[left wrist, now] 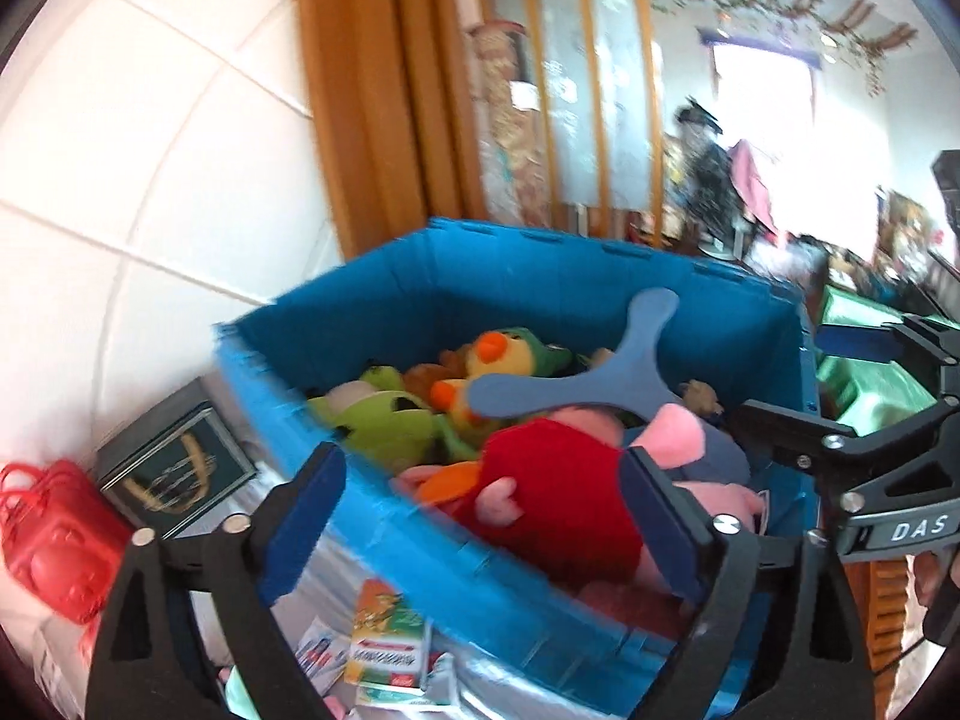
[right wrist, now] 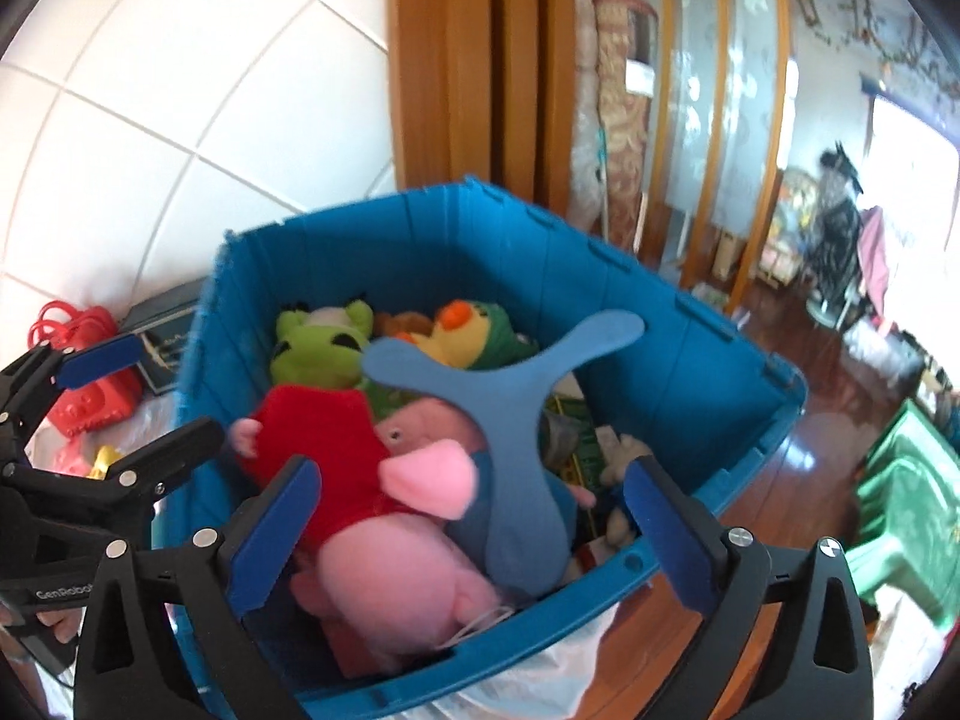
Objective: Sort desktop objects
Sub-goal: 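Carry the Peppa Pig plush into the blue crate and release it, then return both tools over the bed toward the paper roll and medicine boxes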
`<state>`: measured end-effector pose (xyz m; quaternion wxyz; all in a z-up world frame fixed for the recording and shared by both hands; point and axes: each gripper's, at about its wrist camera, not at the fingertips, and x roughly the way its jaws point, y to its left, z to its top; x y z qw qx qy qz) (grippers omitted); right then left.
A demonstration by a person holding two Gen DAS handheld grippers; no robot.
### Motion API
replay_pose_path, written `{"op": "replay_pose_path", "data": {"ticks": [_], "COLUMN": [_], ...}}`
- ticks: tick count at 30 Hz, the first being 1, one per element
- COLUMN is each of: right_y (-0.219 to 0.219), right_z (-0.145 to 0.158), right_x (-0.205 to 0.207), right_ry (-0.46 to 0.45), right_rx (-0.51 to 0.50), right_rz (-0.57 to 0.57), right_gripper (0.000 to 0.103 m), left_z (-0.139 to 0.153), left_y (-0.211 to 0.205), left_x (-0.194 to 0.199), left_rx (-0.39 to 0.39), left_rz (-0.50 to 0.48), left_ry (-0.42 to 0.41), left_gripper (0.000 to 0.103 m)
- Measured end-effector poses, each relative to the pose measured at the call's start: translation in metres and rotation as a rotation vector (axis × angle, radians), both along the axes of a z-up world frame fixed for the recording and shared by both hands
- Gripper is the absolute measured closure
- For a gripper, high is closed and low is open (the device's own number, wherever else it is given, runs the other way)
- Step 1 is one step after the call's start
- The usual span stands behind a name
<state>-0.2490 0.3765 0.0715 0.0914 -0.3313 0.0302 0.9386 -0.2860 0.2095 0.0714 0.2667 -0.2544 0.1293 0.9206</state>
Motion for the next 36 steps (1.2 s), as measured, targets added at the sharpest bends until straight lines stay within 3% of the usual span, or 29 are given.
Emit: {"op": "replay_pose_path", "data": {"ticks": [8, 17, 22, 28, 36], "right_y": [-0.060, -0.149, -0.185, -0.219, -0.238], "right_z": [0.018, 0.004, -0.026, -0.072, -0.157], "right_x": [0.027, 0.034, 0.019, 0.005, -0.015], "right_ry": [0.127, 0.210, 0.161, 0.068, -0.135], "right_rx": [0.053, 0.000, -0.047, -0.065, -0.063], "right_rz": [0.052, 0.280, 0.358, 0.421, 0.423], "right_gripper": [0.000, 0.000, 0.000, 0.000, 0.000], "left_z": [-0.006, -0.064, -0.113, -0.175, -0.249], "left_y": [-0.080, -0.193, -0.258, -0.317, -0.348], "left_x": [0.026, 0.034, 0.037, 0.043, 0.033], "left_rx": [0.038, 0.067, 0.052, -0.002, -0.009], "left_rz": [0.230, 0.476, 0.618, 0.724, 0.776], "left_ry": [0.063, -0.036, -0.118, -0.206, -0.354], "left_gripper": [0.003, 0.001, 0.001, 0.001, 0.001]}}
